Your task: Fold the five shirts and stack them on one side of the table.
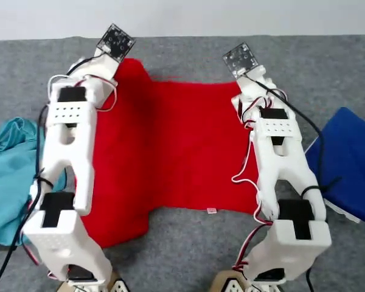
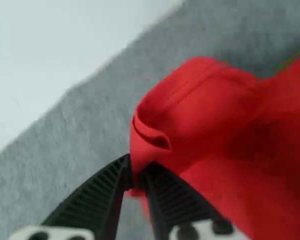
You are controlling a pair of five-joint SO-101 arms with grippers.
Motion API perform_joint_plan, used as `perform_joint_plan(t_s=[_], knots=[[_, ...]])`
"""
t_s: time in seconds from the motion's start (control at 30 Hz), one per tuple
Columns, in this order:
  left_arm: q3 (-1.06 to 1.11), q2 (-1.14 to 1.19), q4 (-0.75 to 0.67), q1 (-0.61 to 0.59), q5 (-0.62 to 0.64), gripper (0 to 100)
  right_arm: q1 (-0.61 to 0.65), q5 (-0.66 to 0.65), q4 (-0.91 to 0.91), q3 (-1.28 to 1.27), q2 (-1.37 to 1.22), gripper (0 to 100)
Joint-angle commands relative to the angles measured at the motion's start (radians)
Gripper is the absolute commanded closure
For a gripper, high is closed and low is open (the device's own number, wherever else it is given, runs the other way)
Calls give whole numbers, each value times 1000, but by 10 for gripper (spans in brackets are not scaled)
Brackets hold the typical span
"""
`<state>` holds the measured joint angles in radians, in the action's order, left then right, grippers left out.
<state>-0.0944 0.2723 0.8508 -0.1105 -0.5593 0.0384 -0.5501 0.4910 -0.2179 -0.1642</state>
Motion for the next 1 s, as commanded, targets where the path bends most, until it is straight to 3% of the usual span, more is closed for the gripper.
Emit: perform_joint_plan(t_s=[0.0, 0.2, 0.33, 0.5, 0.63, 0.83, 0.97], knots=[[-41, -87, 144, -18, -77, 995, -5, -11, 133, 68, 102, 988], [-41, -138, 422, -43, -101, 995, -13, -11, 321, 68, 157, 988], [-39, -172, 591, -43, -203, 995, -22, -23, 444, 66, 168, 987], [-39, -203, 712, -43, -282, 995, -48, -91, 507, 75, 171, 987], [-39, -218, 690, -44, -279, 995, -59, -94, 389, 123, 162, 987], [-42, -216, 565, -35, -272, 994, -38, -100, -22, 150, 85, 987], [-47, -221, 453, -21, -178, 994, -42, -123, -127, 221, -33, 987]])
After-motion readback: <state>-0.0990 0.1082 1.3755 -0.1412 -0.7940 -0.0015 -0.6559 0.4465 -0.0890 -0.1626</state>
